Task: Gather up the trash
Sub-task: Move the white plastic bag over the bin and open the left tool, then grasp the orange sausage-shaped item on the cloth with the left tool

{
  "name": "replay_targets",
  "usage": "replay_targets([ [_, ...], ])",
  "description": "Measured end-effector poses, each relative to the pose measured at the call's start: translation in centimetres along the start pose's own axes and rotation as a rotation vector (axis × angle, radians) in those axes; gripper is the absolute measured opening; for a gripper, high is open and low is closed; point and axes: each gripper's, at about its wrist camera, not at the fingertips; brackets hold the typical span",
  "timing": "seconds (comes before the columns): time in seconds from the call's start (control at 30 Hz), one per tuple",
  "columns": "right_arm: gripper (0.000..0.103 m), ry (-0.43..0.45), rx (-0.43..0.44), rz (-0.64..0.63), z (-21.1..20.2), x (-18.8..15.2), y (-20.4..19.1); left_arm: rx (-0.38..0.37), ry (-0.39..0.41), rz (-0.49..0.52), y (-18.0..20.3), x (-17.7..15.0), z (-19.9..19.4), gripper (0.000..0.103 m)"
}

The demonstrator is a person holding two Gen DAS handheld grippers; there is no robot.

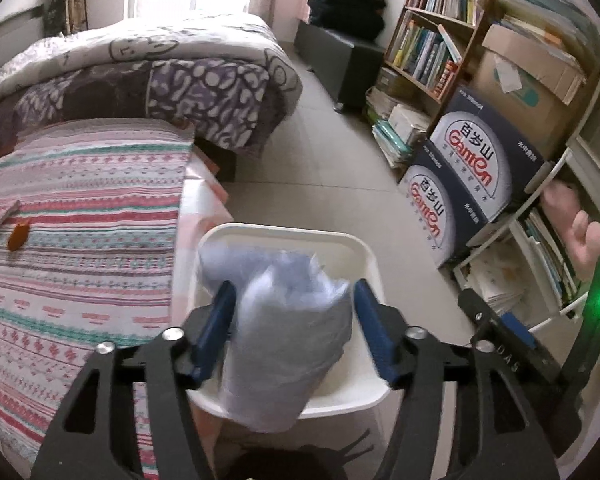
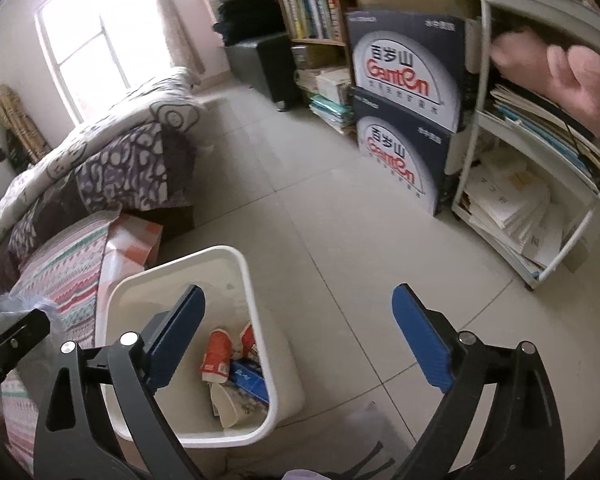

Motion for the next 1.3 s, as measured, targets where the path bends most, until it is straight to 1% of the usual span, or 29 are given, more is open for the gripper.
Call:
replay_targets([
  [0.03, 0.093, 0.001, -0.005, 0.005, 0.0, 0.0, 0.2, -0.006, -0.002, -0.005, -0.1, 0.1, 0.1, 0.071],
  [0.17, 0.094, -0.008, -0.009, 0.011, 0.4, -0.2, 0.1, 0.017, -0.007, -0.014, -1.3, -0.2, 0.4, 0.074],
  [0.2, 0.094, -0.011, -0.007, 0.008, 0.5, -0.3, -0.1, 0.032, -0.010, -0.016, -1.8, -0.2, 0.5, 0.075],
  [0.3, 0.094, -0.017, 0.004, -0.012, 0.7, -0.6, -1.3, 0.112, -0.016, -0.021, -4.5, -0.4, 0.9, 0.077],
  [0.4, 0.095, -0.026, 0.018, -0.047, 1.0, -1.1, -3.1, 0.204, -0.032, -0.034, -8.2, -0.6, 1.6, 0.078],
  [0.5, 0.095, -0.040, 0.034, -0.092, 1.3, -1.5, -5.2, 0.310, -0.056, -0.067, -13.4, -0.8, 2.3, 0.078],
  [0.53, 0.095, -0.046, 0.040, -0.109, 1.5, -1.7, -6.1, 0.329, -0.063, -0.077, -14.7, -0.8, 2.5, 0.078],
  [0.6, 0.095, -0.060, 0.052, -0.138, 1.9, -2.0, -7.7, 0.381, -0.082, -0.105, -18.4, -0.8, 3.0, 0.078],
  [0.67, 0.095, -0.080, 0.066, -0.178, 2.5, -2.5, -9.8, 0.432, -0.089, -0.113, -21.4, -0.6, 3.3, 0.078],
  [0.8, 0.095, -0.108, 0.091, -0.252, 3.6, -3.3, -13.6, 0.519, -0.089, -0.115, -27.1, 1.0, 3.9, 0.078],
  [0.93, 0.095, -0.152, 0.132, -0.281, 4.7, -3.9, -17.3, 0.539, -0.091, -0.109, -31.1, 2.6, 4.9, 0.078],
  [1.0, 0.095, -0.158, 0.148, -0.295, 5.1, -4.0, -19.1, 0.553, -0.097, -0.092, -32.9, 3.2, 5.7, 0.078],
  [1.07, 0.095, -0.161, 0.162, -0.318, 5.4, -4.2, -20.9, 0.550, -0.103, -0.088, -34.1, 3.5, 6.4, 0.076],
  [1.13, 0.095, -0.169, 0.173, -0.330, 5.7, -4.4, -22.4, 0.530, -0.111, -0.090, -35.3, 3.5, 7.0, 0.067],
  [1.17, 0.095, -0.174, 0.178, -0.337, 5.9, -4.5, -23.2, 0.519, -0.117, -0.085, -35.8, 3.5, 7.4, 0.065],
  [1.2, 0.095, -0.176, 0.181, -0.344, 6.0, -4.7, -23.8, 0.505, -0.119, -0.077, -36.2, 3.4, 7.7, 0.061],
  [1.27, 0.095, -0.180, 0.188, -0.359, 6.2, -5.0, -25.1, 0.484, -0.103, -0.064, -36.5, 3.3, 7.8, 0.056],
  [1.3, 0.095, -0.183, 0.192, -0.371, 6.4, -5.3, -25.9, 0.476, -0.098, -0.064, -36.7, 3.4, 7.8, 0.048],
])
Point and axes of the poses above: each gripper's, at about its wrist camera, not at the fingertips, and z roughly the way its jaws point, y to its right, x to its top, and after that the axes turned 1 degree about x, right-handed
